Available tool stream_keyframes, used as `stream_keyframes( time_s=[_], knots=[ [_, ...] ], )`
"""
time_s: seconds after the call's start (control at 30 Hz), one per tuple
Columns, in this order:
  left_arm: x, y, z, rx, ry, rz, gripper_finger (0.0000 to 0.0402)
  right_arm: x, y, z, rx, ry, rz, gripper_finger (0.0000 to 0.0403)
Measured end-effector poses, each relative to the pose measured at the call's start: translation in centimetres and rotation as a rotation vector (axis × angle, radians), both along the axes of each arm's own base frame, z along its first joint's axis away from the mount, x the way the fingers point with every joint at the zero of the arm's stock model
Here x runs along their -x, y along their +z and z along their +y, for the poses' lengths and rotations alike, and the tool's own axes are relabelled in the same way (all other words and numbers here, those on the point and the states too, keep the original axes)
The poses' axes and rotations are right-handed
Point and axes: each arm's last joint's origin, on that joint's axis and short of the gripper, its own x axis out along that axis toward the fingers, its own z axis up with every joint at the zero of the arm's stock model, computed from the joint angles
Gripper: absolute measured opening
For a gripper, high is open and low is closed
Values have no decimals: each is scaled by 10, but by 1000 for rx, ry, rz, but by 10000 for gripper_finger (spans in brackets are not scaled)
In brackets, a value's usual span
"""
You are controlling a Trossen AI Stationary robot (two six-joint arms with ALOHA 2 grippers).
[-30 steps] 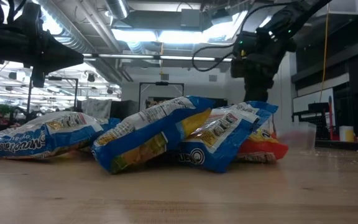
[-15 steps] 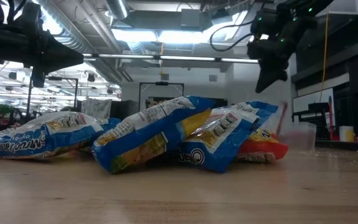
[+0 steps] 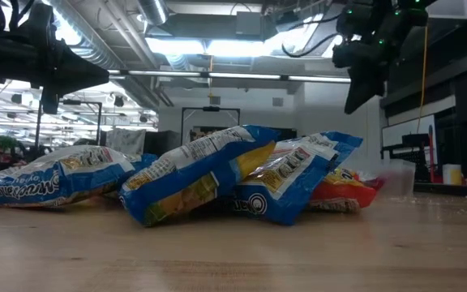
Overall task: Sort Maruchan noodles
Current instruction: Put the right red noodle pack into the transparent bin
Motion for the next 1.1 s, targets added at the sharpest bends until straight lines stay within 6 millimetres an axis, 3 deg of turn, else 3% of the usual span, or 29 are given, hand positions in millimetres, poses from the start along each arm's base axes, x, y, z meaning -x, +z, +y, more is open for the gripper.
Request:
stream_keyframes(
  time_s=[0.13,0.3,0.47,0.6,0.77,0.93,1.1],
  knots=[
    [0,0,0,0,0,0,44,-25,-11,14,108,200,54,156],
    [0,0,0,0,0,0,44,-60,-41,41,259,447,227,298],
    [0,0,0,-5,1,3,44,-86,-81,52,376,541,437,384],
    [0,0,0,-6,1,4,44,-100,-97,41,349,481,488,398],
    [0,0,0,-7,1,4,44,-118,-85,17,260,457,366,399],
    [0,0,0,-7,1,4,44,-118,-83,-10,191,404,338,399],
    [0,0,0,-22,2,13,44,-118,-101,-11,92,400,338,399]
  ],
)
